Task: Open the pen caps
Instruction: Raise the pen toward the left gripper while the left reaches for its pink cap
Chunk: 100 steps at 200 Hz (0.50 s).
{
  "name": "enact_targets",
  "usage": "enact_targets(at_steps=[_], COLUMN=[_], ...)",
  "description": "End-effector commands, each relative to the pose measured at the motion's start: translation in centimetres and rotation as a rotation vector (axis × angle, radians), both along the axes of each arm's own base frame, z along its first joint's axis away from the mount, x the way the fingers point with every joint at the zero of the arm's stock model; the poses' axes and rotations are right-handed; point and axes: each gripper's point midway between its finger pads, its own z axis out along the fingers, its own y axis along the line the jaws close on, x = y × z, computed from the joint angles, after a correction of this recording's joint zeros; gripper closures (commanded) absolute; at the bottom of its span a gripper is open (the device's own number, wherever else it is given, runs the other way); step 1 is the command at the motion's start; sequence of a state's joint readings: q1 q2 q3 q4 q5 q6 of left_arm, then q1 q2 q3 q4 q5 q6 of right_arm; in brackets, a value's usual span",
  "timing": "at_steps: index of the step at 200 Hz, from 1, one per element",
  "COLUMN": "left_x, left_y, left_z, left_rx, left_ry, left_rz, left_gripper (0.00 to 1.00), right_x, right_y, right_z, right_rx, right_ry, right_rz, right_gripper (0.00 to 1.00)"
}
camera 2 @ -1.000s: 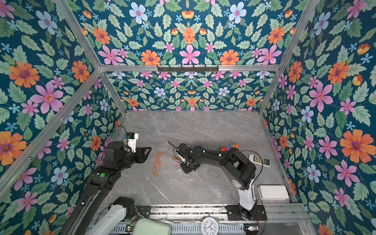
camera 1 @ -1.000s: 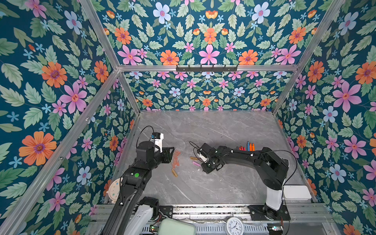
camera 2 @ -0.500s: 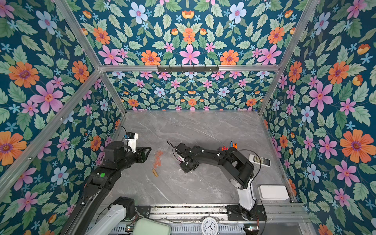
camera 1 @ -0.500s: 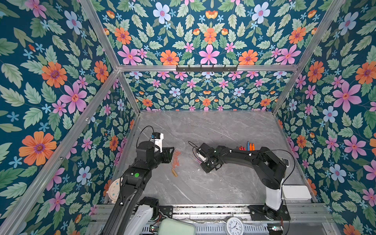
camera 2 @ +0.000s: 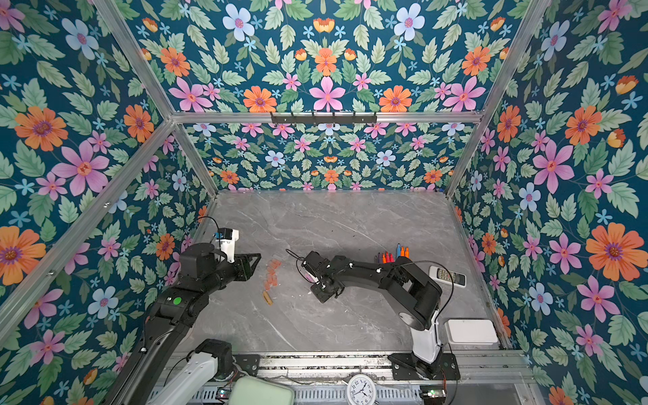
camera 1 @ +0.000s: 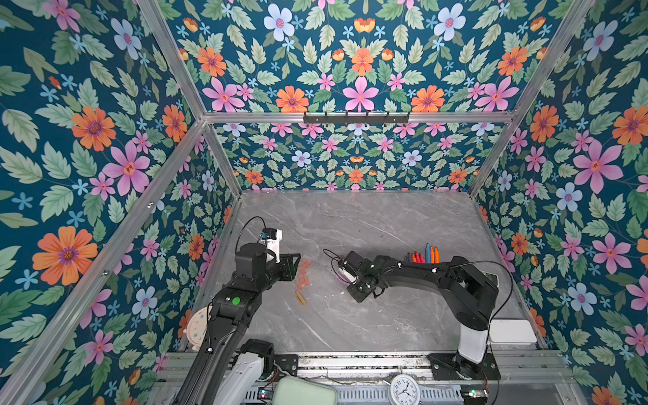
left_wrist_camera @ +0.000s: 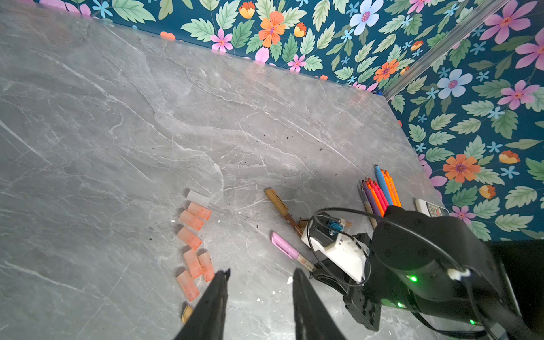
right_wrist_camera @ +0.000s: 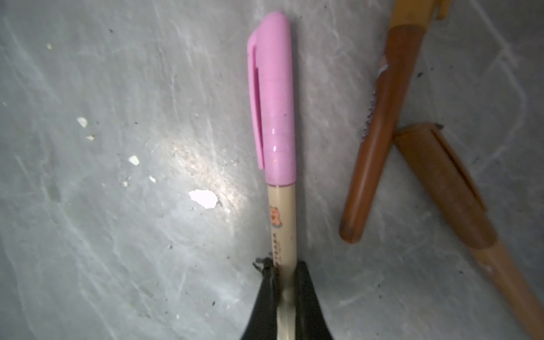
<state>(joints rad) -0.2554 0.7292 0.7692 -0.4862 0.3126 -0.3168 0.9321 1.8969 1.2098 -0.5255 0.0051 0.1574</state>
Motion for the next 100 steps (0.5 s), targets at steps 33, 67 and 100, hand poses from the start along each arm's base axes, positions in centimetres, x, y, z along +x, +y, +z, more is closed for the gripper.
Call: enact_targets(at_steps=[33, 67, 100], left_x=[0.1, 0.1, 0.4], left_y=[-0.8, -4.7, -7.0], left_z=[0.3, -2.7, -4.7], left_rx=[-0.091, -0.444, -0.703], left_ry=[0.014, 0.129, 0.198], left_rz=[-0.002, -0.084, -0.086], left_gripper=[0.6, 0.45, 0.41], right_x=[-1.3, -1.2, -1.3], right_y=[-0.7, -0.3, 0.6], right_z=[1.3, 5.0, 8.5], right_rx=[0.004, 0.111, 0.232], right_ry=[0.047, -0.004, -0.033], right_rz=[-0.022, -0.045, -0.068], right_gripper=[1.0, 1.0, 1.0])
